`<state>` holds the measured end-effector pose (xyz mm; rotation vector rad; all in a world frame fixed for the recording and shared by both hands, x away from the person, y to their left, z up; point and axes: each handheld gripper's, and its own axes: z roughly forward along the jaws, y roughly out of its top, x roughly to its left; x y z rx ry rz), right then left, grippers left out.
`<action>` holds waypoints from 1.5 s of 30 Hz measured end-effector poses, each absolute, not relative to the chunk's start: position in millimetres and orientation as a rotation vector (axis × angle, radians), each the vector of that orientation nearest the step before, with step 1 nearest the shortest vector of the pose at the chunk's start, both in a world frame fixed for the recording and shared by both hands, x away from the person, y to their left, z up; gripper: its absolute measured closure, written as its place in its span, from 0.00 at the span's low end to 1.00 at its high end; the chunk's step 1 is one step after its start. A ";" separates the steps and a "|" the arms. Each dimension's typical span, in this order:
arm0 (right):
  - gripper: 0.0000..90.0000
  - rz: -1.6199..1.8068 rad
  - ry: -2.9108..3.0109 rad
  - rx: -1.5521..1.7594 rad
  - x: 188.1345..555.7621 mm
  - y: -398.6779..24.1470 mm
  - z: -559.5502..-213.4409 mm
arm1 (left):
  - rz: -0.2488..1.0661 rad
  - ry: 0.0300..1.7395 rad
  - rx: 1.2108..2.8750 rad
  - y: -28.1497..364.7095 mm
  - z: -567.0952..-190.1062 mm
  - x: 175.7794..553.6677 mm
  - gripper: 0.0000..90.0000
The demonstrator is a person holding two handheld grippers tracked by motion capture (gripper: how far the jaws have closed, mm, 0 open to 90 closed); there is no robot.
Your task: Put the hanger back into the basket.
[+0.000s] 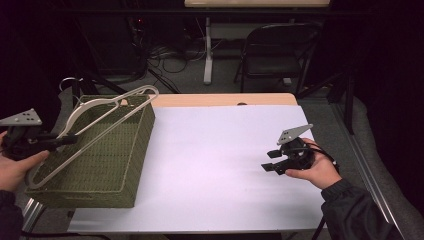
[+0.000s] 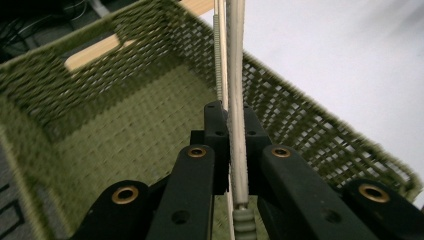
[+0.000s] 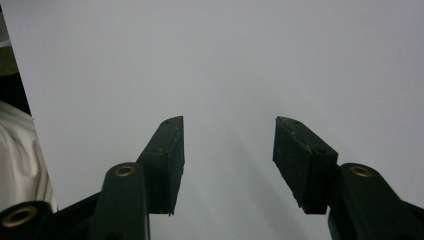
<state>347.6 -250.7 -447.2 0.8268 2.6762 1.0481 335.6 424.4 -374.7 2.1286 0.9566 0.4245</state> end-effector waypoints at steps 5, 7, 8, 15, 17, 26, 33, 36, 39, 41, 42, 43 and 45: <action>0.51 1.045 2.677 0.830 347.5 -250.8 -451.2 | 0.430 1.014 2.135 440.1 -382.6 335.2 0.97; 0.51 1.024 2.689 0.835 347.2 -251.2 -451.3 | 0.434 1.026 2.141 442.5 -386.0 335.8 0.97; 0.51 1.032 2.682 0.832 347.3 -251.1 -452.2 | 0.436 1.029 2.145 443.1 -387.2 336.3 0.97; 0.51 1.034 2.677 0.837 347.2 -250.7 -453.3 | 0.465 1.071 2.180 443.4 -393.5 344.6 0.97; 0.51 1.014 2.686 0.836 347.4 -250.8 -452.8 | 0.474 1.079 2.202 441.3 -395.0 348.3 0.97; 0.51 1.025 2.688 0.844 346.2 -249.5 -457.3 | 0.469 1.078 2.224 432.6 -407.7 362.9 0.97; 0.52 1.034 2.680 0.852 346.1 -251.7 -460.1 | 0.453 1.096 2.240 432.5 -426.5 371.1 0.97; 0.52 1.027 2.681 0.852 346.1 -253.0 -462.4 | 0.441 1.121 2.219 438.7 -435.5 370.1 0.97; 0.52 1.029 2.684 0.851 345.2 -253.3 -464.2 | 0.405 1.154 2.261 440.3 -448.4 370.0 0.97; 0.52 1.029 2.687 0.856 344.8 -253.2 -464.4 | 0.394 1.153 2.261 439.5 -455.7 370.3 0.97; 0.52 1.031 2.686 0.858 344.7 -252.9 -464.8 | 0.389 1.156 2.257 439.1 -458.2 370.7 0.97; 0.52 1.014 2.691 0.856 344.6 -252.8 -464.1 | 0.376 1.169 2.254 438.8 -460.5 371.4 0.97; 0.52 1.036 2.685 0.852 344.6 -251.4 -465.3 | 0.360 1.185 2.263 438.2 -465.6 373.2 0.96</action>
